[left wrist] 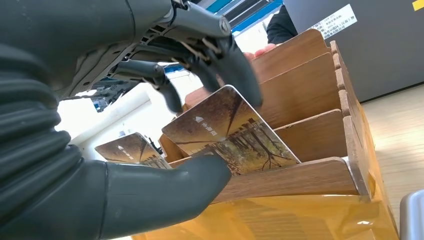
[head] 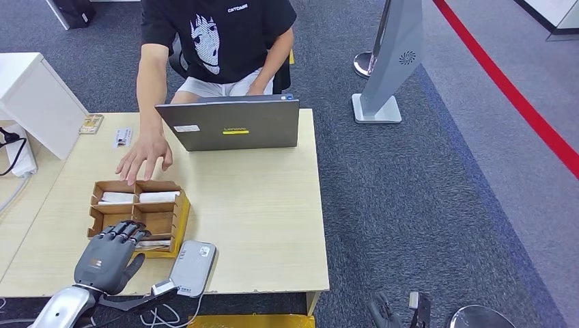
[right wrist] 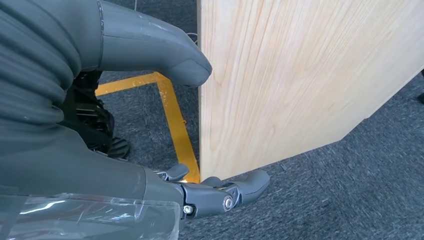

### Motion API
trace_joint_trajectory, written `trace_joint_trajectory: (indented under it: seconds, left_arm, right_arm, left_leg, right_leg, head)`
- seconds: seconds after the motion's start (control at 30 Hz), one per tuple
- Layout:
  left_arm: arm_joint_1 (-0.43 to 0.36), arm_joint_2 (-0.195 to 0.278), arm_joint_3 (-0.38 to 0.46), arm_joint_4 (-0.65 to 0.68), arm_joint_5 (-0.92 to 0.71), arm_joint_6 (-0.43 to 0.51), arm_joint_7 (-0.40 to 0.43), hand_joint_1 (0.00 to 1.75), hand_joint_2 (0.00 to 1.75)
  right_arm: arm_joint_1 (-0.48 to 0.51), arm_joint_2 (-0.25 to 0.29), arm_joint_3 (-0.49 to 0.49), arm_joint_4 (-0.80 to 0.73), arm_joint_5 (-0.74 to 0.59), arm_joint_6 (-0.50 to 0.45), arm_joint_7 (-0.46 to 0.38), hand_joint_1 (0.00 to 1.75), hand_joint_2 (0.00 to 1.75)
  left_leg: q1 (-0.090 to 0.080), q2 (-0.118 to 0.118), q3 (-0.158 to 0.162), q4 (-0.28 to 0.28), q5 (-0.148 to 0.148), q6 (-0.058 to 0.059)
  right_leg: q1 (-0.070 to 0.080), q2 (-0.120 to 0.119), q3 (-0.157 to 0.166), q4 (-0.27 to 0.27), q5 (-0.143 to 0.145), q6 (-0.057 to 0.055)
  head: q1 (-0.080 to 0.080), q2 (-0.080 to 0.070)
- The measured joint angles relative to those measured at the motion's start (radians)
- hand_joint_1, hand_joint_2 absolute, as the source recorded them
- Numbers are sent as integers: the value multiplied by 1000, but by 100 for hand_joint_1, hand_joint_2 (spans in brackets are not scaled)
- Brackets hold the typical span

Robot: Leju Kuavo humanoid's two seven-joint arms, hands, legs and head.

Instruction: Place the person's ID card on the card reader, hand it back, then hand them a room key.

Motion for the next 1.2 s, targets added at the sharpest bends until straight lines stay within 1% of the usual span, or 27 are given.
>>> trace_joint_trajectory:
  seconds: [0.87,1.0,1.1,1.2]
  left_arm:
    - [1,-1,0,0,-16,-4,8,175,175]
    - [-1,-9,1,-3,-16,29,9,175,175]
    - [-20,-26,5,-35,-23,75,15,175,175]
    - [-82,-38,14,-95,-7,73,25,175,175]
  right_arm:
    - [0,0,-5,0,0,-2,-7,0,175]
    - [0,0,-5,0,0,-2,-7,0,175]
    - [0,0,-6,0,2,-2,-5,0,175]
    - [-1,0,-6,0,11,-3,2,0,175]
  left_leg:
    - [0,0,0,0,0,0]
    - [0,0,0,0,0,0]
    - [0,0,0,0,0,0]
    - [0,-1,0,1,1,1]
  right_leg:
    - [0,0,0,0,0,0]
    - [0,0,0,0,0,0]
    - [0,-1,0,0,0,0]
    - [0,-2,0,0,0,0]
  head:
    - [0,0]
    - [0,0]
    - [0,0]
    - [0,0]
